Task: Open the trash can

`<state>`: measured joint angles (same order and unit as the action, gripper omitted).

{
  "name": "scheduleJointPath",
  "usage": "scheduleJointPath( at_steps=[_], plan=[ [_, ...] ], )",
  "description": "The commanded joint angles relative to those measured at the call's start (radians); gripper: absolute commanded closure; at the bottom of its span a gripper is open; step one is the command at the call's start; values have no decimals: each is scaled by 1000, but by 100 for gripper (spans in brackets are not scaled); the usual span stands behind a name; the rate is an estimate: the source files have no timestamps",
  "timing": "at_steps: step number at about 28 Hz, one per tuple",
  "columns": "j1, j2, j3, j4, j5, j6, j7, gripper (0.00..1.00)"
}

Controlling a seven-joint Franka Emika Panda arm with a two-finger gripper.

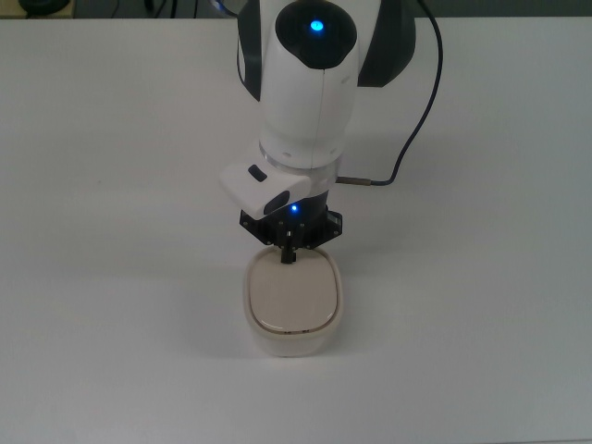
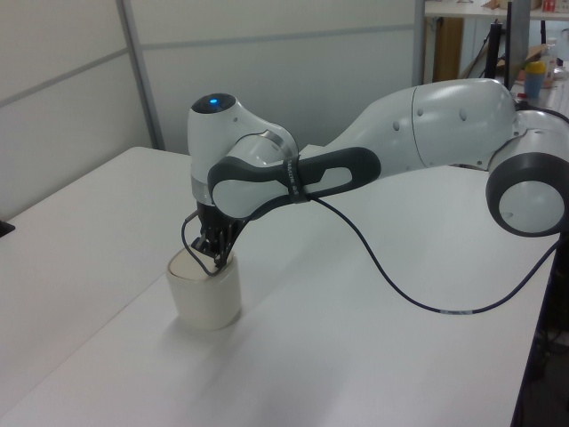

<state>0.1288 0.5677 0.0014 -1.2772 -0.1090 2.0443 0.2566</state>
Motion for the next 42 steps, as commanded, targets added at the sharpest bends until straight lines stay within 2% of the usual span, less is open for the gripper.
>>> scheduleJointPath(
  at_steps=[1, 8, 14, 17, 19, 20, 21, 22, 24, 30, 34, 42],
  plan=[
    [15, 17, -4, -17, -27, 40, 24, 100],
    [15, 6, -4, -14, -17, 31, 36, 100],
    [8, -80, -6, -13, 14, -38, 46, 100],
    [5, -127, -17, -13, 37, -99, 46, 94],
    [3, -146, -17, -13, 38, -128, 46, 81],
    [3, -152, -18, -13, 38, -148, 44, 69],
    [2, -161, -18, -13, 38, -180, 38, 46],
    [2, -164, -20, -13, 38, -193, 36, 35],
    [2, -173, -20, -11, 37, -214, 38, 0],
    [2, -203, -21, -11, 26, -291, 26, 0],
    [0, -213, -23, -11, 25, -338, -31, 0],
    [0, -226, -24, -11, 23, -377, -51, 0]
  ],
)
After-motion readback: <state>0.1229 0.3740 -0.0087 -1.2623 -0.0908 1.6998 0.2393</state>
